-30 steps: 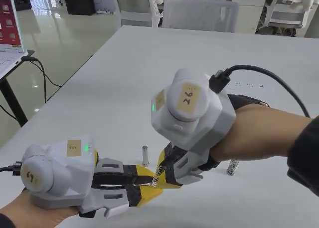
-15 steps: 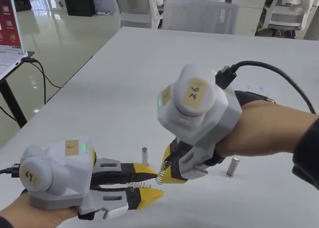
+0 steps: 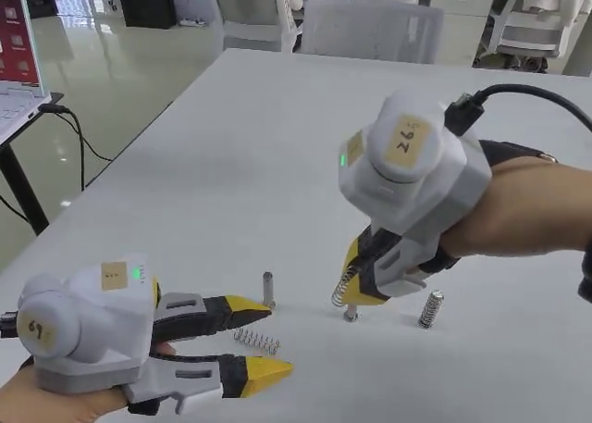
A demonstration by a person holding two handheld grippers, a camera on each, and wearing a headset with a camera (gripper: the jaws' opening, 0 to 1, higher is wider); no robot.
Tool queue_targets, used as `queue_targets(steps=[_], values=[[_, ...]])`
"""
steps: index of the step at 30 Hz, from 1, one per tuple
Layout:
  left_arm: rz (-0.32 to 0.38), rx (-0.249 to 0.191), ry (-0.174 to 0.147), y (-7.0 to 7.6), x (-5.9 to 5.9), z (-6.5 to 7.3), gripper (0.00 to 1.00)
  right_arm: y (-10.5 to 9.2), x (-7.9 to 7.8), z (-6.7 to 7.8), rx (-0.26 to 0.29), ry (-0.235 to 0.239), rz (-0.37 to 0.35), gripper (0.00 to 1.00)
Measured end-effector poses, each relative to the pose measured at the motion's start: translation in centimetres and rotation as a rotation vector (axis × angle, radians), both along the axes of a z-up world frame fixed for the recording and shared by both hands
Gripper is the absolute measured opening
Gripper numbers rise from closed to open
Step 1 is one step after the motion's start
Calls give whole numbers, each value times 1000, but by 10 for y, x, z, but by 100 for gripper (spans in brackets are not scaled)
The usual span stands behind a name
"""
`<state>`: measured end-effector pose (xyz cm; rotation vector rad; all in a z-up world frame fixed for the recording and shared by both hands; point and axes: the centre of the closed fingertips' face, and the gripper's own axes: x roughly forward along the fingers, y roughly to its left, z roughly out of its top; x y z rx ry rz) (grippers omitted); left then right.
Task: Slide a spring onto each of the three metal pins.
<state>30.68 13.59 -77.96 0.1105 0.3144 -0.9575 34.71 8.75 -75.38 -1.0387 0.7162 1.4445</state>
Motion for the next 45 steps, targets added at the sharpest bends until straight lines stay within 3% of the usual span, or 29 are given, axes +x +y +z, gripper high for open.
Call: queue_targets(steps=[7,20,45], values=[[35,-11,13,8,0,-1,36,-9,17,3,-8,-31,-35,8],[74,-24,27,14,-1,-3,44,-19,39,-16,-74,-57,-60,8],[126,-30,24,24,0,-1,58,-13,43,-36,-113,-25,-43,8]])
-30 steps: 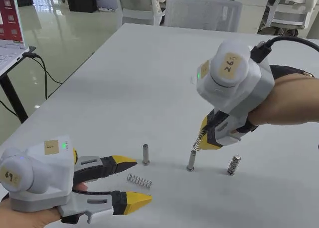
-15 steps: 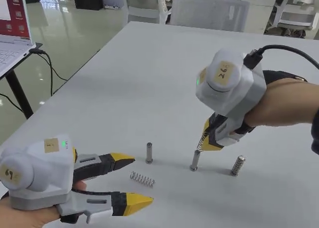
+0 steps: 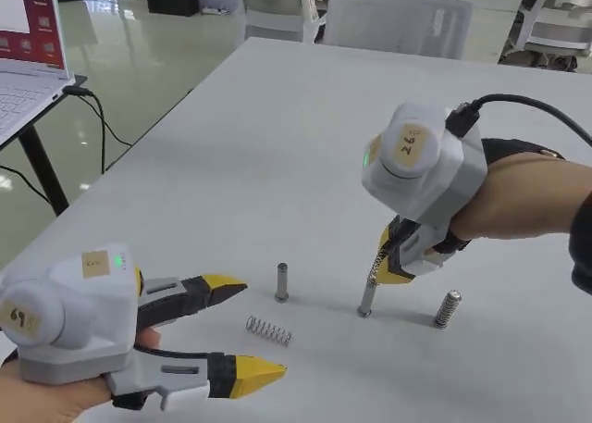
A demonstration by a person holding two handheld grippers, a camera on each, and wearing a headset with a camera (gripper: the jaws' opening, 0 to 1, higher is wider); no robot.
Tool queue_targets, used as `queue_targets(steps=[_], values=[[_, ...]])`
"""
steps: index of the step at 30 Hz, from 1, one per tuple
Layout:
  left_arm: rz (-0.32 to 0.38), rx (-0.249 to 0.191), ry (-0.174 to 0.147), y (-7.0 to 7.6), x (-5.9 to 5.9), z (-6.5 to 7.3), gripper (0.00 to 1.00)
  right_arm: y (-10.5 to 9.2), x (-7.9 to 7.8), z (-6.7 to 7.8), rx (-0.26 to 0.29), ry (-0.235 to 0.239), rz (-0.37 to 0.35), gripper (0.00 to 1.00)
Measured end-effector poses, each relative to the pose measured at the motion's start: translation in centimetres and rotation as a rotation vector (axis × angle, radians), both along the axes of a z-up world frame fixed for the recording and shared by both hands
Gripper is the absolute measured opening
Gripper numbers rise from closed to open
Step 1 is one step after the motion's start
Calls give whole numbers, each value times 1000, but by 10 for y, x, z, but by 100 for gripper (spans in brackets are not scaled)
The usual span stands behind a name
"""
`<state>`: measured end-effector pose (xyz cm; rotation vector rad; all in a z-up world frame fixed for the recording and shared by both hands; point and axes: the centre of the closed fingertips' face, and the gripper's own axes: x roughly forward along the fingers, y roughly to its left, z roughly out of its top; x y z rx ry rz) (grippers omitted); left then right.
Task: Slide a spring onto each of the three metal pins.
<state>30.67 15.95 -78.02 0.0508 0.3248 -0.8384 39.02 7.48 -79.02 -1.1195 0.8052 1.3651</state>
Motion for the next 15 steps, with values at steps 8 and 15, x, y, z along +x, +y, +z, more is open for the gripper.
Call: queue_targets(steps=[8,15], values=[[12,-3,3,2,2,0,61,0,1,-3,-6,7,-1,8],[10,-2,6,2,2,-1,61,1,1,-10,-14,19,-2,8]])
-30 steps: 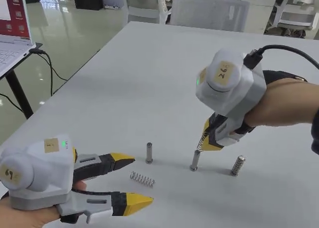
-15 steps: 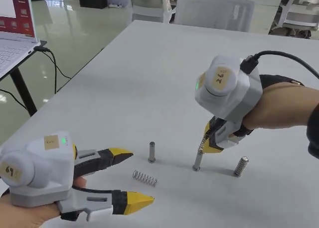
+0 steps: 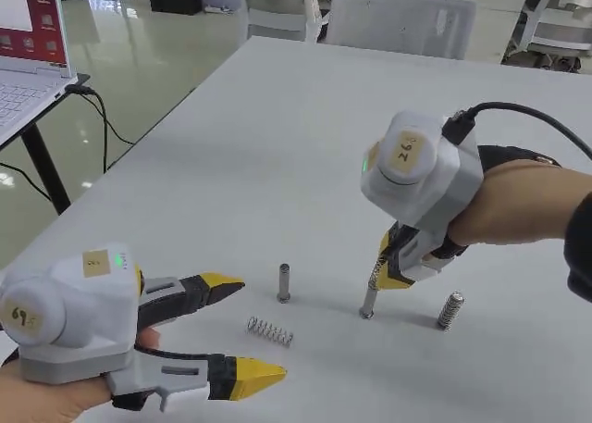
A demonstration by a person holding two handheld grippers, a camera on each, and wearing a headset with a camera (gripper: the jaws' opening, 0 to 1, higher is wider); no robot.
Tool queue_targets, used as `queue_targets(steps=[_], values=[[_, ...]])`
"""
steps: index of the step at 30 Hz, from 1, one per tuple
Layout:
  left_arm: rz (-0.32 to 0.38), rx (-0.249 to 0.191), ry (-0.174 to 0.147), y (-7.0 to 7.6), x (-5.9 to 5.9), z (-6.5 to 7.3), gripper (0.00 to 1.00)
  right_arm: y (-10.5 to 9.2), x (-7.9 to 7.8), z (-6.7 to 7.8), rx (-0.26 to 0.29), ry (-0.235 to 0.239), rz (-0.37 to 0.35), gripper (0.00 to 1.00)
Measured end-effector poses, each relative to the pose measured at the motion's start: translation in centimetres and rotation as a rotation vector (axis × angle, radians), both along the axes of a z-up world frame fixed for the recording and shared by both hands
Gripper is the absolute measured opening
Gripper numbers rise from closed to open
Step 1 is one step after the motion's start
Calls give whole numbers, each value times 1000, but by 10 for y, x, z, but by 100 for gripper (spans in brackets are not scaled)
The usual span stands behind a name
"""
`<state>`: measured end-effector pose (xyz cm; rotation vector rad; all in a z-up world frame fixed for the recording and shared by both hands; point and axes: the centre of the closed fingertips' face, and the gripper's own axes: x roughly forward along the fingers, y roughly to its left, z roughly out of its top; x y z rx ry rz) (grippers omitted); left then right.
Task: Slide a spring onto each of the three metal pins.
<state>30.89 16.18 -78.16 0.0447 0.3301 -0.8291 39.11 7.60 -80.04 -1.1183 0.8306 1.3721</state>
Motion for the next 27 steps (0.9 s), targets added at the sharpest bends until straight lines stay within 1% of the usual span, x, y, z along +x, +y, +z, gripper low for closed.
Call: queue_targets(steps=[6,10,20,27], values=[[0,2,2,2,1,-1,60,0,2,-9,-7,11,-7,8],[0,5,5,3,1,-2,60,0,1,-16,-11,27,-14,8],[-1,7,8,4,1,-4,59,0,1,-35,-34,47,-22,8],[1,8,10,5,0,-5,59,-2,1,-44,-43,57,-31,8]])
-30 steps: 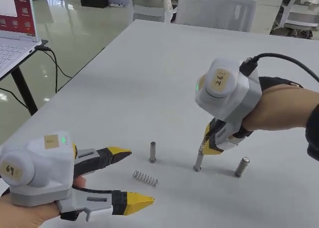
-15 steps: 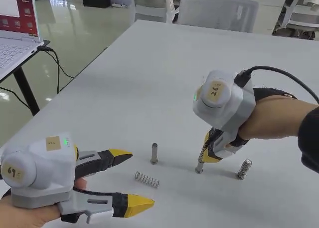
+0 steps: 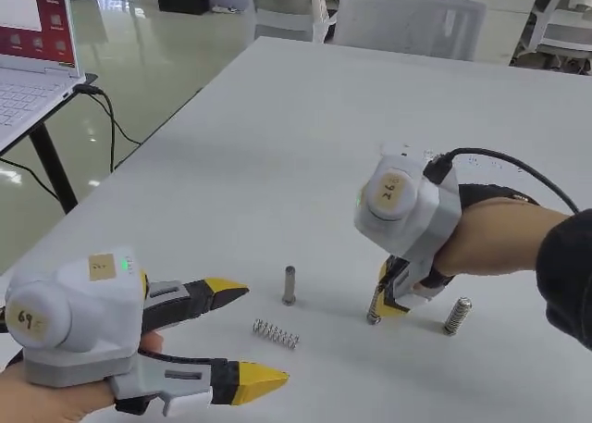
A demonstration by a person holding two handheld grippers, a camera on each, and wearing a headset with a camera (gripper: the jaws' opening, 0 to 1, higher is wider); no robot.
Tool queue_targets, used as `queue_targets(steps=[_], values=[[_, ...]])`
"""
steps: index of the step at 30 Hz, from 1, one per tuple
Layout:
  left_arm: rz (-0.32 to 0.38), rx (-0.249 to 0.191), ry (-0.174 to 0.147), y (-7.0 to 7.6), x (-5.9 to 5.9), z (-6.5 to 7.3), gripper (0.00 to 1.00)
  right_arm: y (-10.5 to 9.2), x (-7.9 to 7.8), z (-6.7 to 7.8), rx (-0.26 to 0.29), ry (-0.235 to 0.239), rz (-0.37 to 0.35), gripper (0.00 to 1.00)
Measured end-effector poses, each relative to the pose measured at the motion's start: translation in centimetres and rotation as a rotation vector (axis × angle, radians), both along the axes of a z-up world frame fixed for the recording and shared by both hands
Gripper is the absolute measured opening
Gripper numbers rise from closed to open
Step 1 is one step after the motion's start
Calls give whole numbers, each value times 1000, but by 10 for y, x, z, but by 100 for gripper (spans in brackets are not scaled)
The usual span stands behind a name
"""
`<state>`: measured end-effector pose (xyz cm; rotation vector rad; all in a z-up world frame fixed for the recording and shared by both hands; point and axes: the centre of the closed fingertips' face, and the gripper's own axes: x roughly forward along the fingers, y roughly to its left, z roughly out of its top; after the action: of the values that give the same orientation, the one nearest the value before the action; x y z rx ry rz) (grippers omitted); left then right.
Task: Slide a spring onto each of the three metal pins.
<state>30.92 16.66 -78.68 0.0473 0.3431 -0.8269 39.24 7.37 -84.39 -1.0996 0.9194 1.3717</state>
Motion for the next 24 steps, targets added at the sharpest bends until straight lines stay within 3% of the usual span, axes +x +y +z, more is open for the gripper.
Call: queue_targets(steps=[18,24], values=[[1,3,1,0,0,0,58,0,0,-8,7,14,-12,9],[-1,4,5,-1,-1,-1,58,1,0,-9,21,12,-7,19]])
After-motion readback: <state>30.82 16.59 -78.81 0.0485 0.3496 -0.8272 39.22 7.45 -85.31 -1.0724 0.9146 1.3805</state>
